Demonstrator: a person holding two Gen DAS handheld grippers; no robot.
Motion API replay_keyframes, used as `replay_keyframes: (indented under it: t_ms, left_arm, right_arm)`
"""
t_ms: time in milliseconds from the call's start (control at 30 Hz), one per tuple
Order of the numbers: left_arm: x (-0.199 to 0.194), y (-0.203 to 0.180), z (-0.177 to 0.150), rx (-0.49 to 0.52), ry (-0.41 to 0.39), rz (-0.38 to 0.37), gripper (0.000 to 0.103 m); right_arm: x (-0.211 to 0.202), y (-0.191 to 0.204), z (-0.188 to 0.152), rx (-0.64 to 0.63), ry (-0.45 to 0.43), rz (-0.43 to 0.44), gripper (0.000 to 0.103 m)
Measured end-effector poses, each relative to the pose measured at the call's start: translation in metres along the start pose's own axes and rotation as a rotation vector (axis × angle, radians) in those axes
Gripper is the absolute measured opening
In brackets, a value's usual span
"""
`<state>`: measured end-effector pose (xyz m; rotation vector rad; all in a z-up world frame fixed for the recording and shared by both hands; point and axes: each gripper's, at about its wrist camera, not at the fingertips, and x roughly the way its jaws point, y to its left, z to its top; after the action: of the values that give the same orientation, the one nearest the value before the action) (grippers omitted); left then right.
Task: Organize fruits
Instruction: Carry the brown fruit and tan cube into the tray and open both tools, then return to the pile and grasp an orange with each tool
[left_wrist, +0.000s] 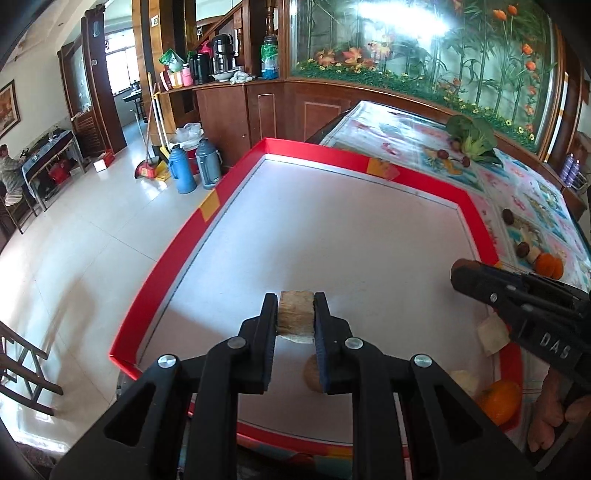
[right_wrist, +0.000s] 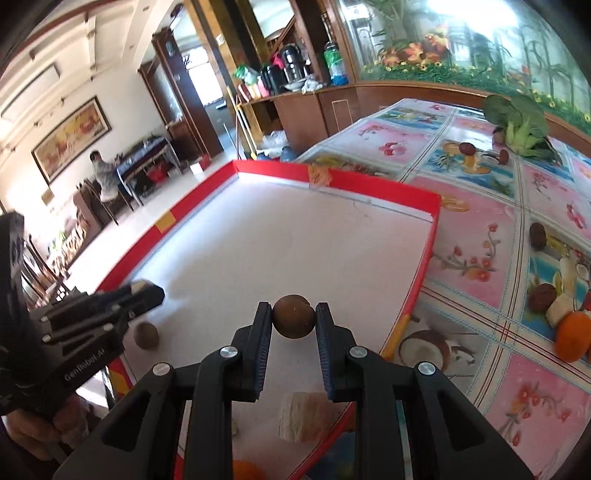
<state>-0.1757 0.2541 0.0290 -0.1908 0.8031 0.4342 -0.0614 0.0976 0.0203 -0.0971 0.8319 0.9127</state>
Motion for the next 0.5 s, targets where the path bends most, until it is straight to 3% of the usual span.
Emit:
replay_keyframes:
  t_ms: [133, 167, 200, 267, 433, 500]
  left_arm:
    - [0.002, 0.002, 0.000, -0.010, 0.009, 0.028, 0.022]
    - [0.003, 0.003, 0.001, -0.015, 0.013, 0.029, 0.025]
    - [0.002, 0.003, 0.001, -0.017, 0.015, 0.033, 0.029]
    - [0.000, 0.002, 0.001, -0.025, 0.012, 0.047, 0.053]
    - [-0.011, -0.006, 0.004, -0.014, -0.017, 0.075, 0.076]
    - [-0.015, -0.015, 0.007, 0.003, -0.025, 0.077, 0.077]
  right_arm:
    - [0.000, -0.002, -0.002, -0.005, 0.013, 0.006, 0.027]
    - [-0.002, -0.002, -0.002, -0.007, 0.012, 0.007, 0.032]
    - [-0.004, -0.003, -0.003, -0.007, 0.008, 0.010, 0.039]
    - [-0.008, -0.004, -0.003, -0.006, -0.016, 0.013, 0.045]
    - [-0.026, -0.019, -0.001, 0.018, -0.091, 0.004, 0.047]
    - [-0.034, -0.034, 0.001, 0.056, -0.110, -0.002, 0.048]
